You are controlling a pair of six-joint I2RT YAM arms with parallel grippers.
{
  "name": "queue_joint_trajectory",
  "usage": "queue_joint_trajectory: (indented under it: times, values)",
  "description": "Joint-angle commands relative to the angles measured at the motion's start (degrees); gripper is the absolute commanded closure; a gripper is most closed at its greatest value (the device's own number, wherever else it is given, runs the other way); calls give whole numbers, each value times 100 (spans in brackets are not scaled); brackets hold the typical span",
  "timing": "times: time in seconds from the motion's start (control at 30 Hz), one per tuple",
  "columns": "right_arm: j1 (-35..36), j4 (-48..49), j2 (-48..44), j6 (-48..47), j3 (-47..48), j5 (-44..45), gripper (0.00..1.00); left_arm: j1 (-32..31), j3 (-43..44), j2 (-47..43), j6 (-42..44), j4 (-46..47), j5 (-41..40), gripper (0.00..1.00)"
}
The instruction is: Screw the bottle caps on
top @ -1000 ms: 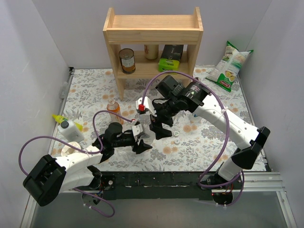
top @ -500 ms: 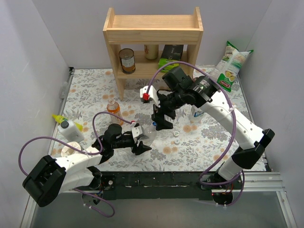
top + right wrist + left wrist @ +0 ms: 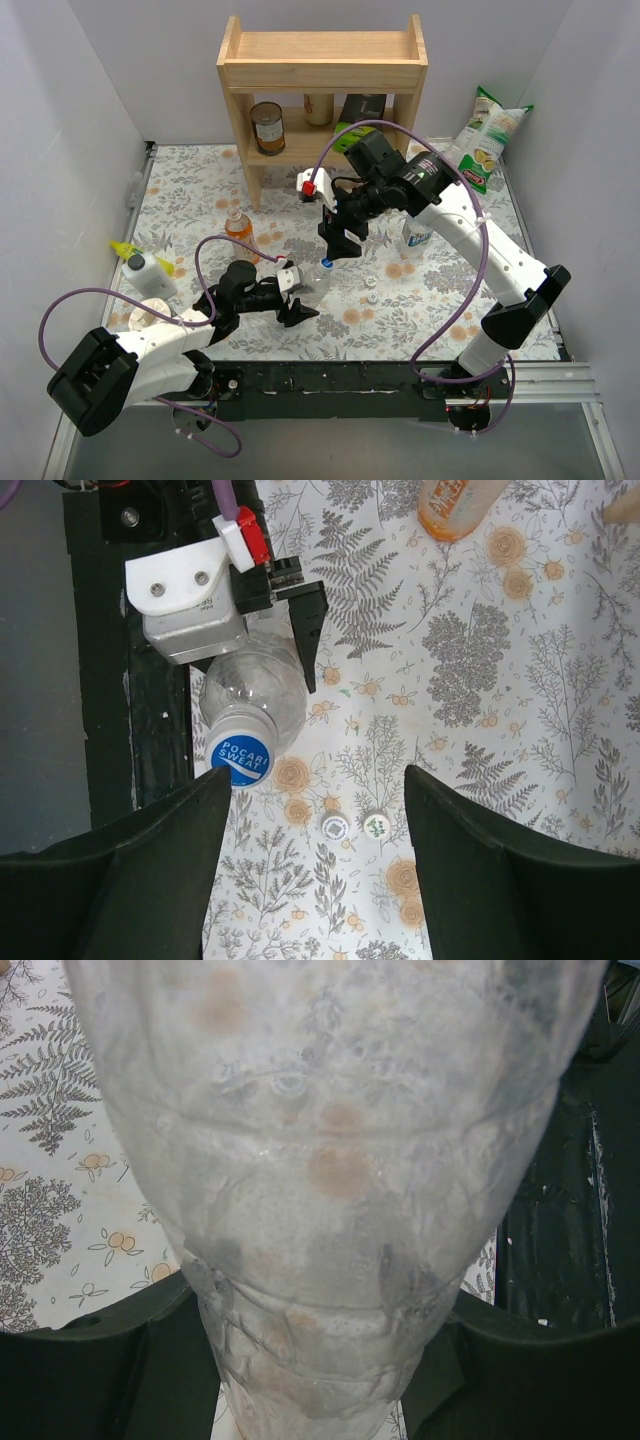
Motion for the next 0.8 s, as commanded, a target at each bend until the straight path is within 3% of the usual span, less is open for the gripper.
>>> queue_joint_trajectory:
  times: [0.0, 0.4, 0.77]
  values:
    - [96, 55, -52, -152, -155, -190, 24, 22, 152, -63, 6, 133, 65, 100]
    - [448, 205, 35, -143, -542, 267, 28, 22, 223, -54, 6, 142, 91, 100]
    - [466, 109, 193, -38, -366, 206, 29, 22, 64, -230, 859, -25, 188, 100]
